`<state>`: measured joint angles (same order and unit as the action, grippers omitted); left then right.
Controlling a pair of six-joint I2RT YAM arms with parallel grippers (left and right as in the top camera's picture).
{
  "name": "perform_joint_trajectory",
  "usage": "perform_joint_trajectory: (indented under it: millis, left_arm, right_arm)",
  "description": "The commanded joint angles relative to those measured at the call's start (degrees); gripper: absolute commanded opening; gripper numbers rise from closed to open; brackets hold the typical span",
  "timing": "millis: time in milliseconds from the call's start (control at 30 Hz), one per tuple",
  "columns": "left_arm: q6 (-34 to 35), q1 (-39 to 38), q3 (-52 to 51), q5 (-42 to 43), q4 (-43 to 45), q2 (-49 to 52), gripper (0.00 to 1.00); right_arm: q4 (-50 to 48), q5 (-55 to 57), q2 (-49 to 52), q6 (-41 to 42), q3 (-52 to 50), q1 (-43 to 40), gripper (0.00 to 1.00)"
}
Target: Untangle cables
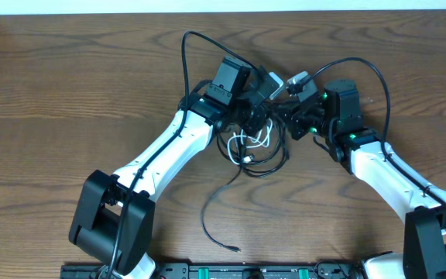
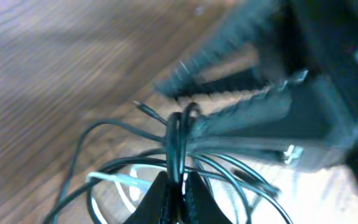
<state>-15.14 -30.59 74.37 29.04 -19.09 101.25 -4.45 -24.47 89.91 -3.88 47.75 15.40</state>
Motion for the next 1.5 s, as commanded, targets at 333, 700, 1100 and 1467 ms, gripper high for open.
perform_joint_trajectory:
  millis: [333, 700, 1100, 1467]
  left_arm:
    - [-0.7, -0.3, -0.3, -8.4, -4.1, -1.3, 0.08]
    - [-0.7, -0.2, -0.7, -12.9, -4.8, -1.3, 0.08]
    - [1.7, -0.2, -0.7, 0.2, 1.7, -1.3, 0.08]
    - [5.4, -0.2, -0.7, -9.9, 2.8, -1.3, 0.08]
  right_arm:
    - [-3.5, 2.8, -1.2, 3.3, 1.0, -2.4, 0.99]
    - [-1.4, -3.5, -1.2, 4.1, 1.0, -8.3, 0.99]
    - [5.2, 1.2, -1.2, 3.2, 1.0, -8.8, 0.99]
    - [7.6, 3.6, -1.2, 3.2, 1.0, -8.8, 0.99]
